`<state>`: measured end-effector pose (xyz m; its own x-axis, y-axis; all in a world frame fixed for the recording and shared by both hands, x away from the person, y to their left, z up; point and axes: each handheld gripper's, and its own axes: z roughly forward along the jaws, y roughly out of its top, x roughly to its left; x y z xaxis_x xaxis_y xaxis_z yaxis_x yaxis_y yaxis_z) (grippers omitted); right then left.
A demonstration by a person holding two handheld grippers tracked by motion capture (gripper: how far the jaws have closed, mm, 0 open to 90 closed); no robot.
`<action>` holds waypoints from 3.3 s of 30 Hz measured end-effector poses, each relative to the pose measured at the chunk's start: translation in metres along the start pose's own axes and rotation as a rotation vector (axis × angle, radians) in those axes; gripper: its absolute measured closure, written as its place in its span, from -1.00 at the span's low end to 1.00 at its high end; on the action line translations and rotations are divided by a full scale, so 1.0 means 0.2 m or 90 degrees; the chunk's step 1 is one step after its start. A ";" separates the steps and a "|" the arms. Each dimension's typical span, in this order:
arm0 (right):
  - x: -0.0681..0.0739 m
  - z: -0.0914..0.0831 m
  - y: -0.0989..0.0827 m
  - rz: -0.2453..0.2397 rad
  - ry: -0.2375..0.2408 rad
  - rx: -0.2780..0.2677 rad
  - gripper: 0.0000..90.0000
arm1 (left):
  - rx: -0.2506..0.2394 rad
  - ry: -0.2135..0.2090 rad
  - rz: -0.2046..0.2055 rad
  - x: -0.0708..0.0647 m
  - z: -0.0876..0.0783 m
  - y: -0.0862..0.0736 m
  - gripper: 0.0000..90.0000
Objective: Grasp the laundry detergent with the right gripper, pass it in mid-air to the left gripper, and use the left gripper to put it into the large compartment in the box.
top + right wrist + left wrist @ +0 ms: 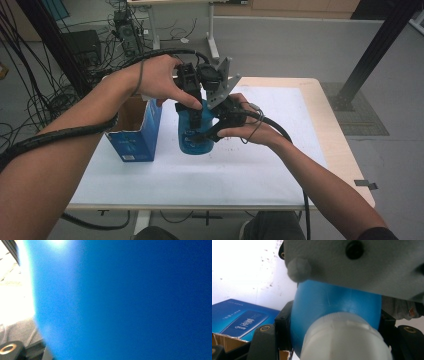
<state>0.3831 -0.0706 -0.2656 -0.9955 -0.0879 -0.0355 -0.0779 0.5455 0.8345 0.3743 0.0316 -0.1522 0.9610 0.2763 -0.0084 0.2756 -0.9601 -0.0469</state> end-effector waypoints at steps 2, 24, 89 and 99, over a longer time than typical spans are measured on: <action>0.00 0.00 0.00 0.000 0.000 -0.001 -0.03 | 0.002 0.002 0.002 0.00 0.00 0.00 -0.20; -0.02 0.00 -0.04 0.012 0.006 -0.016 -0.05 | -0.001 -0.003 -0.005 0.02 0.02 0.03 -0.19; -0.04 -0.02 -0.05 0.021 0.016 -0.049 -0.10 | -0.008 -0.011 -0.033 0.03 -0.01 0.04 -0.18; -0.05 -0.03 -0.05 0.019 0.008 -0.053 -0.13 | -0.008 -0.009 -0.035 0.04 -0.03 0.03 -0.18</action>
<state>0.3933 -0.0797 -0.2707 -0.9965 -0.0834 -0.0042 -0.0436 0.4769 0.8779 0.3831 0.0268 -0.1470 0.9441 0.3290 -0.0196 0.3282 -0.9440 -0.0346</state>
